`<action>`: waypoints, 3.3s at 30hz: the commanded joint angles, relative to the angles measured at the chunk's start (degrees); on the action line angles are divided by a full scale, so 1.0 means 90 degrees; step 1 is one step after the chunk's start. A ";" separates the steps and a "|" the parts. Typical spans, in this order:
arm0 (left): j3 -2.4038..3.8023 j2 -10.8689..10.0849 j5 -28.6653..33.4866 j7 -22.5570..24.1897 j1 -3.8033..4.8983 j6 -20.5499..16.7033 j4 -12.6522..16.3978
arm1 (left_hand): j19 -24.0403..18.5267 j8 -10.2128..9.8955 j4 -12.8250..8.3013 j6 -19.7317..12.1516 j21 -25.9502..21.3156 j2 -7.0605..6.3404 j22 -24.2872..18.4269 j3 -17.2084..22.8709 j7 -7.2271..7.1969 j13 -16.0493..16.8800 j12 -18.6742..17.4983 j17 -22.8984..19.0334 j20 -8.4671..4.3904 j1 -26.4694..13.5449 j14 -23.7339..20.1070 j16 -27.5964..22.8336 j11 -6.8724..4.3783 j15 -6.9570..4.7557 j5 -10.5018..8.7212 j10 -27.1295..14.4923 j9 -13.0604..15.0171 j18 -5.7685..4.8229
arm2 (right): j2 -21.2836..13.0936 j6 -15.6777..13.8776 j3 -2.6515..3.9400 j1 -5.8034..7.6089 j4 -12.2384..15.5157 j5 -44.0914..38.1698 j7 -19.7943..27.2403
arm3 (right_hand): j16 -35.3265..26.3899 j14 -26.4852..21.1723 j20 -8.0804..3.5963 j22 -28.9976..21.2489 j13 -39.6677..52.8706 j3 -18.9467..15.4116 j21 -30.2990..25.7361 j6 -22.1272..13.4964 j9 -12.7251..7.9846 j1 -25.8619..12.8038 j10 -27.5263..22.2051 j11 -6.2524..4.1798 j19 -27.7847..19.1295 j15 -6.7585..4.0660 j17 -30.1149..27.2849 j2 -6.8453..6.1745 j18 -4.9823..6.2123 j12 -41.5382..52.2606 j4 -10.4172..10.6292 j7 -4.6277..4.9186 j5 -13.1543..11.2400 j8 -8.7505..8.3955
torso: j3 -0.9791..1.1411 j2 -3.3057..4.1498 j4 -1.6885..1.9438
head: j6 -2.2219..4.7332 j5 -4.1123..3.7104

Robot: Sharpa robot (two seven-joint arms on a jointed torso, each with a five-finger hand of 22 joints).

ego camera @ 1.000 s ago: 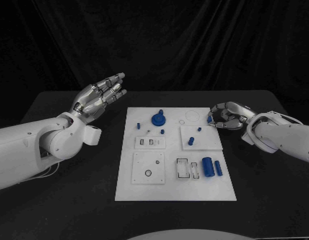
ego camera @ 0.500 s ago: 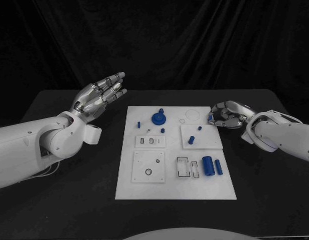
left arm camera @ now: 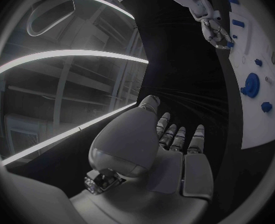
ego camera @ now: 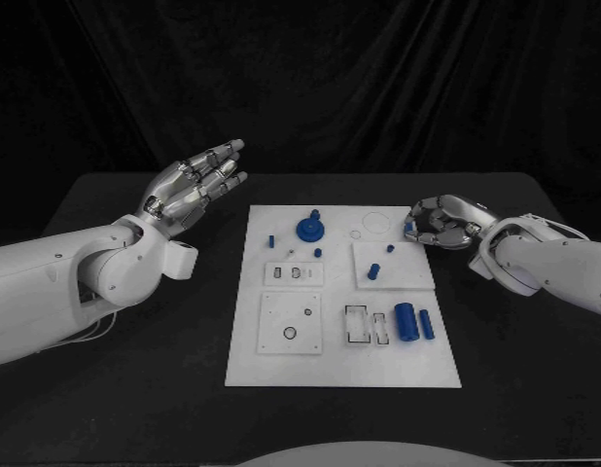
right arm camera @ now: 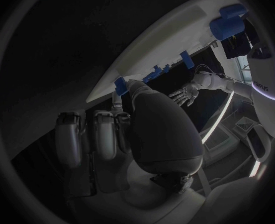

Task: Assemble the parts on the task board

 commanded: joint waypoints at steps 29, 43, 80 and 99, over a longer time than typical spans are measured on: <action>0.0008 0.0132 0.0010 0.0003 -0.0019 0.0113 -0.0077 | -0.0001 0.0003 -0.0020 -0.0014 0.0004 0.0001 -0.0005 0.0064 0.0014 -0.0009 -0.0038 -0.0010 0.0033 0.0071 -0.0002 -0.0023 0.0001 0.0032 0.0036 -0.0045 0.0003 0.0112 | 0.0133 0.0110 0.0007 0.0618 0.2210 -0.0380 -0.0430 | -0.0013 0.0652 0.0046 0.1676 0.1676 0.0051 0.0017 0.0054 -0.0052 0.0147 0.0685 0.0100 0.0664 0.0072 0.1571 -0.0016 -0.0050 0.0017 -0.0102 0.0113 -0.0066 -0.0007 | 0.0001 -0.0002 0.0000 | -0.0011 0.0007; 0.0008 0.0199 0.0010 -0.0009 -0.0040 0.0160 -0.0125 | -0.0002 0.0004 -0.0021 -0.0013 0.0003 0.0003 -0.0006 0.0069 0.0012 -0.0010 -0.0039 -0.0010 0.0031 0.0070 -0.0002 -0.0023 -0.0001 0.0032 0.0036 -0.0051 0.0003 0.0111 | 0.0681 0.0639 0.0007 0.0494 0.2268 -0.1123 -0.0914 | -0.0038 0.0638 0.0097 0.1676 0.1676 0.0050 0.0017 0.0046 -0.0115 0.0159 0.0685 0.0167 0.0664 0.0130 0.1519 -0.0039 -0.0050 0.0017 -0.0155 0.0166 -0.0133 -0.0098 | 0.0001 0.0002 0.0017 | -0.0008 0.0000; 0.0008 0.0217 0.0010 -0.0053 -0.0082 0.0237 -0.0135 | -0.0006 0.0009 -0.0027 0.0014 0.0000 0.0011 -0.0008 0.0098 0.0022 -0.0015 -0.0043 -0.0010 0.0019 0.0062 -0.0002 -0.0023 -0.0017 0.0022 0.0032 -0.0071 0.0007 0.0111 | 0.1088 0.0519 0.0008 0.0152 0.1836 -0.1199 -0.1052 | -0.0075 0.0617 0.0147 0.1649 0.1676 0.0046 -0.0045 0.0117 -0.0165 0.0167 0.0685 0.0225 0.0618 0.0183 0.1442 -0.0068 -0.0030 0.0017 -0.0216 0.0196 -0.0137 -0.0163 | 0.0003 0.0001 0.0010 | -0.0101 0.0005; 0.0008 0.0227 0.0010 -0.0073 -0.0090 0.0271 -0.0149 | -0.0006 0.0009 -0.0027 0.0014 0.0000 0.0011 -0.0008 0.0098 0.0022 -0.0015 -0.0043 -0.0010 0.0019 0.0062 -0.0002 -0.0023 -0.0017 0.0022 0.0032 -0.0071 0.0007 0.0111 | 0.1159 0.0740 0.0008 0.0109 0.1667 -0.1423 -0.1150 | -0.0085 0.0610 0.0169 0.1641 0.1676 0.0054 -0.0065 0.0089 -0.0210 0.0188 0.0685 0.0228 0.0604 0.0193 0.1420 -0.0074 -0.0023 0.0017 -0.0267 0.0218 -0.0174 -0.0240 | 0.0004 0.0001 0.0010 | -0.0121 -0.0010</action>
